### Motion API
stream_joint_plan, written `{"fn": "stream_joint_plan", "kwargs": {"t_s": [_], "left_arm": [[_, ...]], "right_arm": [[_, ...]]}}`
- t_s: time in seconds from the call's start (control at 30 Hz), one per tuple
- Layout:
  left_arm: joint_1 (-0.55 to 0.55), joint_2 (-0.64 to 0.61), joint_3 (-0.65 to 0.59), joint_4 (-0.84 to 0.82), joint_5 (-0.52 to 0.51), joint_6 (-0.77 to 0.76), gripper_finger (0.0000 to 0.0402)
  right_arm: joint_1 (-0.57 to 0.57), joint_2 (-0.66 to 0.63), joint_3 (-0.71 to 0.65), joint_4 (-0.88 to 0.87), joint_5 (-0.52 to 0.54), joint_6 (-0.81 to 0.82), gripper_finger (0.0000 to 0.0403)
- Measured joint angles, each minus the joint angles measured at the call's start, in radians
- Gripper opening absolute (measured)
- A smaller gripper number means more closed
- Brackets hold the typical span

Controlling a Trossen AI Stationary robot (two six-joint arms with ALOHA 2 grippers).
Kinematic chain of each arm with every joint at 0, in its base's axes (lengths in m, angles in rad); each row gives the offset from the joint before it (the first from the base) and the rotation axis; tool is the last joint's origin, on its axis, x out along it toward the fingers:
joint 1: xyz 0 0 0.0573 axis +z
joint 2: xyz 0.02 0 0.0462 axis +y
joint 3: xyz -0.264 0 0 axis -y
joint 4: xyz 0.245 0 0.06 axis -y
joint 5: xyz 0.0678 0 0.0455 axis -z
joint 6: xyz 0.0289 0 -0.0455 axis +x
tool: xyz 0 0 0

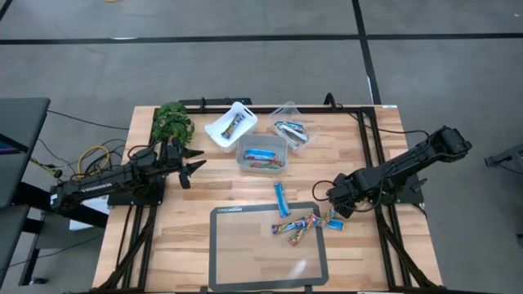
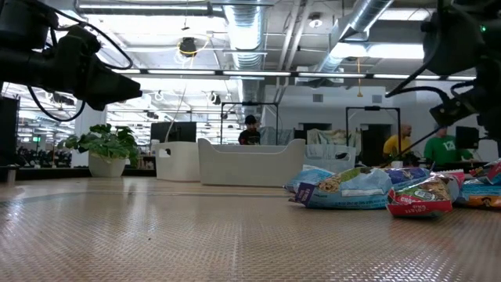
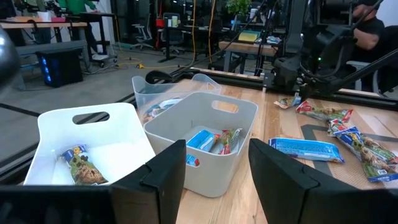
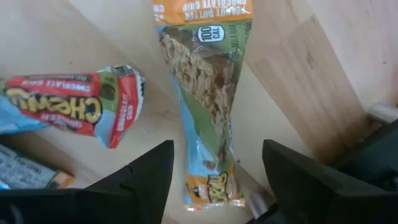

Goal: Pick and place Granola Bars by type
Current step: Put the yellow granola bar into the transparent bin

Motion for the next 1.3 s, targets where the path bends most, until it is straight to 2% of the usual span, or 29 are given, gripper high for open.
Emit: {"fn": "stream_joint_plan", "kwargs": {"t_s": [0.2, 0.3, 0.7, 0.9, 0.97, 1.07, 1.3], "left_arm": [[0.0, 0.0, 0.0, 0.0, 0.0, 0.0, 0.0169], [0.0, 0.0, 0.0, 0.0, 0.0, 0.0, 0.0169], [0.0, 0.0, 0.0, 0.0, 0.0, 0.0, 0.0169], [0.0, 0.0, 0.0, 0.0, 0.0, 0.0, 0.0169], [0.0, 0.0, 0.0, 0.0, 0.0, 0.0, 0.0169], [0.0, 0.0, 0.0, 0.0, 0.0, 0.0, 0.0169], [0.0, 0.0, 0.0, 0.0, 0.0, 0.0, 0.0169]], "right_arm": [[0.009, 0.0, -0.056, 0.086, 0.0, 0.024, 0.0238], [0.01, -0.002, -0.067, 0.104, 0.0, 0.041, 0.0224], [0.01, -0.001, -0.069, 0.135, 0.013, 0.065, 0.0083], [-0.019, -0.003, -0.071, 0.167, 0.011, 0.066, 0.0054], [-0.042, -0.016, -0.073, 0.202, 0.043, 0.066, 0.0052], [-0.087, -0.05, -0.073, 0.29, 0.153, 0.048, 0.0051], [-0.216, -0.136, -0.073, 0.484, 0.313, -0.107, 0.0051]]}}
